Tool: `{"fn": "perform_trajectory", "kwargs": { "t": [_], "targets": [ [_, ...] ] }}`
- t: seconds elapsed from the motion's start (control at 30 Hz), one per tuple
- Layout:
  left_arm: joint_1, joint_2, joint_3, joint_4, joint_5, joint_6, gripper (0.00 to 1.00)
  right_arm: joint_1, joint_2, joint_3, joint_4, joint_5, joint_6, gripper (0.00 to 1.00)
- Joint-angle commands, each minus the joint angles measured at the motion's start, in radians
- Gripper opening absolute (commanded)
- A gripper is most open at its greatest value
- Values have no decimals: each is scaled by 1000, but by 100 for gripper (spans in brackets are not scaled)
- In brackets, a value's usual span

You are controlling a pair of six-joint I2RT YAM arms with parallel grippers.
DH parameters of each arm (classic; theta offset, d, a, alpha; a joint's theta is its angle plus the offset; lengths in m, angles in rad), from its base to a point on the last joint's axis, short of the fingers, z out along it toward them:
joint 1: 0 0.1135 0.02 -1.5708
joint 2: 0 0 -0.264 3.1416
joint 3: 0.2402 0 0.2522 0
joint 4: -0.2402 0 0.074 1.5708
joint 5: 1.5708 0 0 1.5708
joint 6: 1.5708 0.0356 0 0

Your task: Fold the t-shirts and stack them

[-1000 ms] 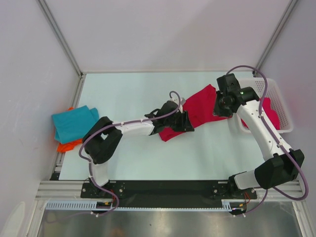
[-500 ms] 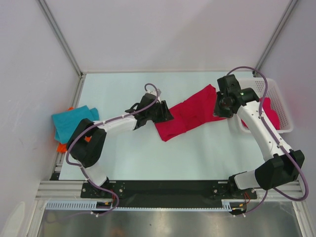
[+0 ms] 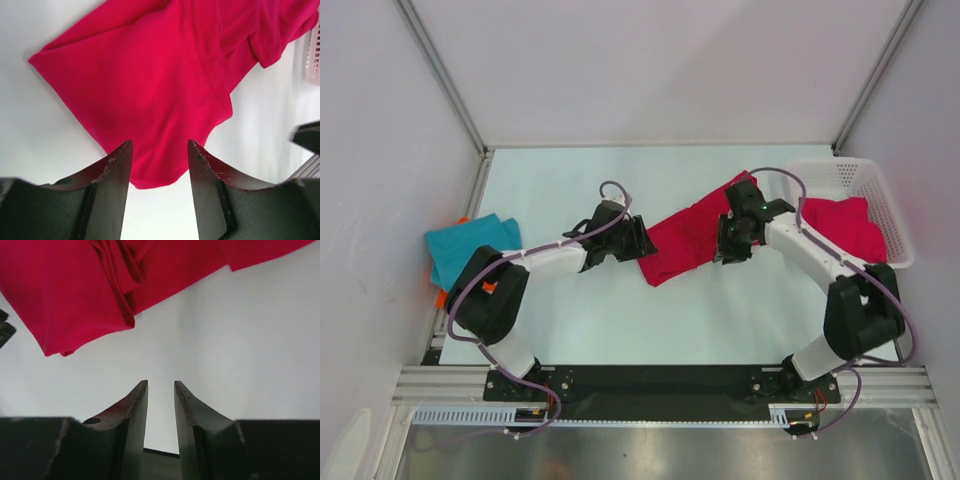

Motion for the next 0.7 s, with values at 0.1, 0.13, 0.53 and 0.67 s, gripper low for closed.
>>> {"fn": "perform_trajectory", "kwargs": {
  "t": [0.1, 0.13, 0.53, 0.67],
  "targets": [
    [25, -63, -27, 42, 15, 25, 54, 65, 198, 38, 170, -69, 22, 33],
    [28, -64, -31, 44, 15, 26, 54, 72, 212, 45, 174, -69, 22, 33],
    [54, -84, -53, 44, 24, 32, 54, 95, 298, 127, 173, -54, 13, 33],
    [54, -84, -54, 42, 27, 32, 53, 93, 308, 127, 174, -50, 10, 33]
  ]
}}
